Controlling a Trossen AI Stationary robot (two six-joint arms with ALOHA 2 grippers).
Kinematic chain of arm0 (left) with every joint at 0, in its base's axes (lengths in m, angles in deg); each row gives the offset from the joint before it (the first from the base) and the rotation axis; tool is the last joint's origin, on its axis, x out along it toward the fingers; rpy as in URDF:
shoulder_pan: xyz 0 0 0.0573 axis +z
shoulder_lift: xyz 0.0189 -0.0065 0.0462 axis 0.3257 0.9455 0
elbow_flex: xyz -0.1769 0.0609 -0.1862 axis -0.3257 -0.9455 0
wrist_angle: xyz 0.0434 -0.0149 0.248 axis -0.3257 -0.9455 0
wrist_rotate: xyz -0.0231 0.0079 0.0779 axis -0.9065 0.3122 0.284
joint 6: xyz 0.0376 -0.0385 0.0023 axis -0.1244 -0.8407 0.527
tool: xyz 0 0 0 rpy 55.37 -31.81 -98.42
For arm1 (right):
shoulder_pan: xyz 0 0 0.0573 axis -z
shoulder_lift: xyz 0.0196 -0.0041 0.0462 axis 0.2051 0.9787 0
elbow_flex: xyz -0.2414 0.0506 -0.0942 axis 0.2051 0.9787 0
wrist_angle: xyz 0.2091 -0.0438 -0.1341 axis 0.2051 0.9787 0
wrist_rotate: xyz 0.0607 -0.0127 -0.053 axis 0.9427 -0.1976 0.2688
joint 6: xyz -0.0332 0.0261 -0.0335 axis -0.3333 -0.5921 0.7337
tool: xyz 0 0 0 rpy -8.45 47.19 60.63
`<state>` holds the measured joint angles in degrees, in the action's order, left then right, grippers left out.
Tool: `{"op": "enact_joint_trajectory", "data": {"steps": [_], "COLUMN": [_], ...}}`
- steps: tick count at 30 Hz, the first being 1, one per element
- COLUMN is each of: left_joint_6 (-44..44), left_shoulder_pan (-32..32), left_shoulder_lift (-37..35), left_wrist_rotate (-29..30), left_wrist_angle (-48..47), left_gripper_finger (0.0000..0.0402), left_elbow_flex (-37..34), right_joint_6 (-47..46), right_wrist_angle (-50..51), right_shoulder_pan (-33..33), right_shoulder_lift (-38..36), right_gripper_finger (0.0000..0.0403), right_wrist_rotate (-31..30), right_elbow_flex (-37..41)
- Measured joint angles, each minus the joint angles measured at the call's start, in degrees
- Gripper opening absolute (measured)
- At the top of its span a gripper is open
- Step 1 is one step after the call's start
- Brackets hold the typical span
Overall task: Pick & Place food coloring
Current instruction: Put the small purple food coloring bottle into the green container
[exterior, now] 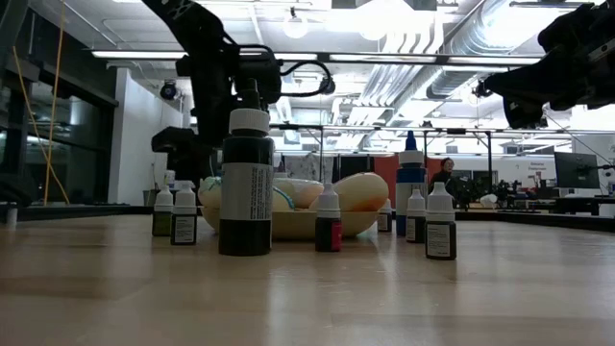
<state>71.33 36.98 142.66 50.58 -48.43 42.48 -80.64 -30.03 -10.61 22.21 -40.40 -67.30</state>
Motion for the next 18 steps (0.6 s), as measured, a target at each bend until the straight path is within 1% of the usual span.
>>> {"op": "enact_joint_trajectory", "data": {"steps": [4,6,14,18], "left_joint_6": [0.09,0.13,-1.02,-2.34], "left_shoulder_pan": [-0.02,-0.02,-0.02,-0.43], "left_shoulder_lift": [0.0,0.0,0.0,0.0], "left_wrist_rotate": [-0.03,-0.01,-0.27,-1.15], "left_wrist_angle": [-0.91,-1.63,-1.36,-1.37], "left_gripper_finger": [0.0292,0.0286,0.0219,0.0198], "left_elbow_flex": [0.09,0.09,0.09,0.09], "right_joint_6": [0.0,0.0,0.0,0.0], "right_wrist_angle": [-0.01,-0.01,-0.01,-0.01], "right_shoulder_pan": [0.01,0.01,0.01,0.0], "right_shoulder_lift": [0.16,0.14,0.14,0.16], "right_gripper_finger": [0.0,0.0,0.0,0.0], "right_wrist_rotate": [0.0,0.0,0.0,0.0], "right_elbow_flex": [0.01,0.01,0.01,0.01]}}
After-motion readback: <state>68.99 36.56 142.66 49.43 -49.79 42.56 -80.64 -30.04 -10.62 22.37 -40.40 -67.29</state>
